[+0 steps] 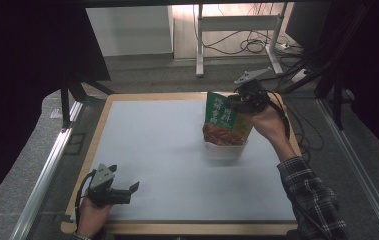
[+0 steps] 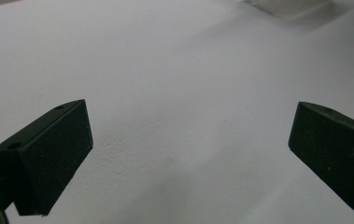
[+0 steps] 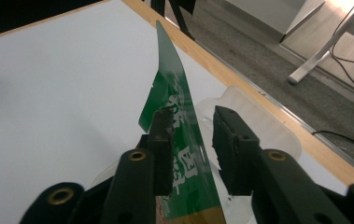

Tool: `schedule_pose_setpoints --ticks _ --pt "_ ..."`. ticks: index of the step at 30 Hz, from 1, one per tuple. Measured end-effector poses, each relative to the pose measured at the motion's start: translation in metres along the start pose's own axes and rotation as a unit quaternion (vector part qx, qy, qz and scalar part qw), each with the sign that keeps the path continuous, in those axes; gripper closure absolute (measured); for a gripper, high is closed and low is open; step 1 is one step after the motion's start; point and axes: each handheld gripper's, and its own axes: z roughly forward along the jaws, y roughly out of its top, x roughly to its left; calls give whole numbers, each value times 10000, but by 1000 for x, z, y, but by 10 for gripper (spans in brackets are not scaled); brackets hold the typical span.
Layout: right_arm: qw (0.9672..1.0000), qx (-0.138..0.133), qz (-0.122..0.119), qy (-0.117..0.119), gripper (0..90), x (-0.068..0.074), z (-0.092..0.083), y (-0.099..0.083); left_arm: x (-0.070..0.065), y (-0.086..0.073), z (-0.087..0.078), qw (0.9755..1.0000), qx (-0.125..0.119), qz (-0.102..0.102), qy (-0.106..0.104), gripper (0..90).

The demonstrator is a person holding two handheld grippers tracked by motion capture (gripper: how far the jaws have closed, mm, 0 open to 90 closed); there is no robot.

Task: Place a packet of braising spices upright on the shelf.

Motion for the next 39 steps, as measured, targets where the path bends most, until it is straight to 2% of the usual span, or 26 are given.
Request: schedule_pose_setpoints --ticks 10,18,23,24,32,39 --pt "9995 -237 202 -76 529 -2 -10 -1 0 0 0 10000 1 11 17 0" --pt "9990 -362 256 -77 403 -5 -17 2 -1 0 0 10000 -1 16 18 0" --pt "9985 -376 400 60 361 -7 -20 3 -1 0 0 10000 -2 16 23 0" --pt "9982 -415 430 54 322 -8 -22 3 -1 0 -1 10000 1 18 24 0" --pt "9979 -426 480 -72 193 -7 -28 0 -1 0 0 10000 8 27 28 0" --pt "9974 -453 554 8 92 -8 -34 -6 -1 0 0 10000 14 28 26 0"
